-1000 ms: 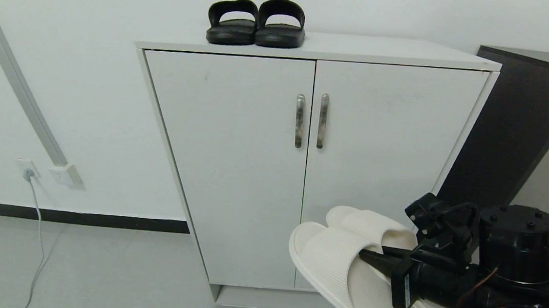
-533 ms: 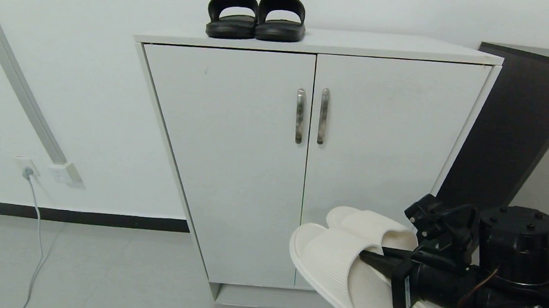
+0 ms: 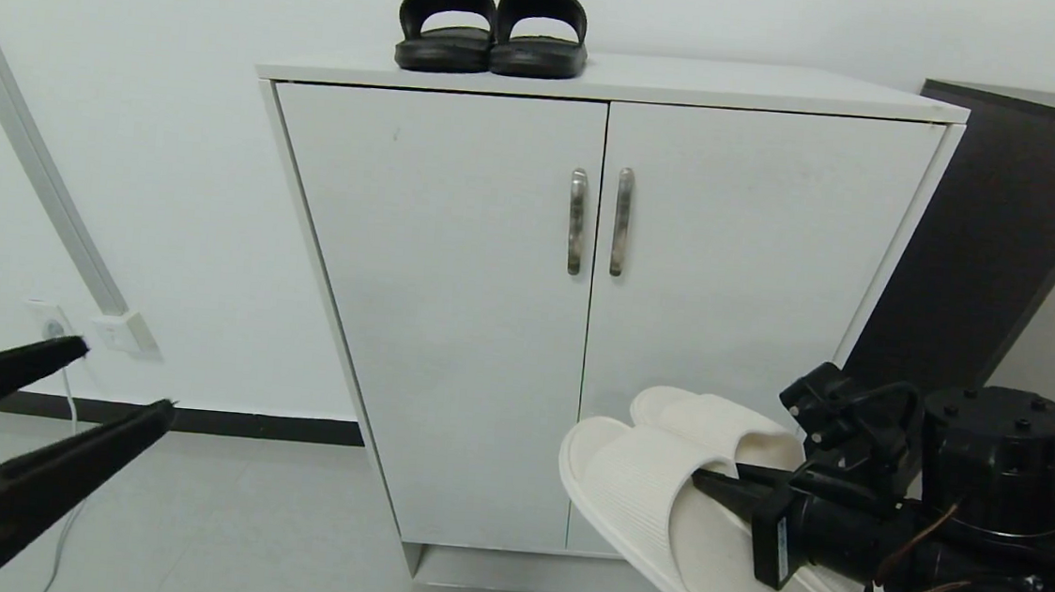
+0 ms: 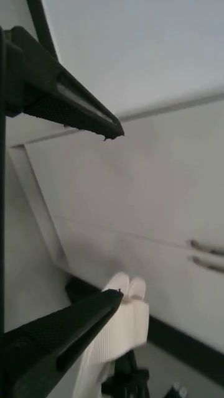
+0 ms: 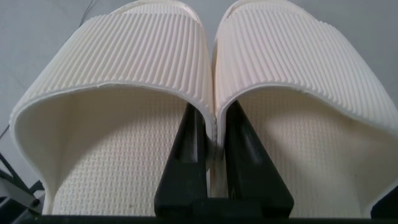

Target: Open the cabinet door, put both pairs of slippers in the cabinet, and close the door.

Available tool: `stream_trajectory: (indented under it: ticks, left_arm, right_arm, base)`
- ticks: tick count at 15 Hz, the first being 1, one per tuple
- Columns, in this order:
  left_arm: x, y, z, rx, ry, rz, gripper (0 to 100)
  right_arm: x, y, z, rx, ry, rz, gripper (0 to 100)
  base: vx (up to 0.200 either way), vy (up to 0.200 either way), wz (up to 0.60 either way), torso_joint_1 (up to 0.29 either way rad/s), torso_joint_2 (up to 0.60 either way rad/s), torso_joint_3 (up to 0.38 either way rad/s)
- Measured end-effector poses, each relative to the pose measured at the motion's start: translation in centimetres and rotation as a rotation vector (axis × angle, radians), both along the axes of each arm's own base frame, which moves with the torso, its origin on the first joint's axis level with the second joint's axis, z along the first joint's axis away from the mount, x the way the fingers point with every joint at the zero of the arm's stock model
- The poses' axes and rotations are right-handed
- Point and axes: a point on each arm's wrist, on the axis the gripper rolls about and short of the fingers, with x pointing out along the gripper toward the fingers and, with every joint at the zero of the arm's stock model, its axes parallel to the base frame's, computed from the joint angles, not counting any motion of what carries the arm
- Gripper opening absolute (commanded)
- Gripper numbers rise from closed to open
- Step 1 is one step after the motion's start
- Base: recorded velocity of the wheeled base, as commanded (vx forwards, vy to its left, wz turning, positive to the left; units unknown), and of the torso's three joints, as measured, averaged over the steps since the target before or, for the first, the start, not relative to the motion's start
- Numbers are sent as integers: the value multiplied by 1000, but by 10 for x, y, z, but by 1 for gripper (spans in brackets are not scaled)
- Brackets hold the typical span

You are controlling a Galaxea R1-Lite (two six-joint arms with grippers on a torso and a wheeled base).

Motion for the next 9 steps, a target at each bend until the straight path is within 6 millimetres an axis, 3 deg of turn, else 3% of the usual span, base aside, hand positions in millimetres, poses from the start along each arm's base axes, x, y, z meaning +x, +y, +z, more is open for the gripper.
stream_trajectory:
  ticks: [4,9]
  left_arm:
    - [46,-33,31,-48,39,-226,100]
    - [93,-84,50,-130,125,-470,100]
  right_arm:
    - [4,-1,1,4,-4,-13,0]
    - [9,-2,1,-15,-13,-83,0]
  base:
    - [0,0,0,0,0,0]
    - [0,0,0,0,0,0]
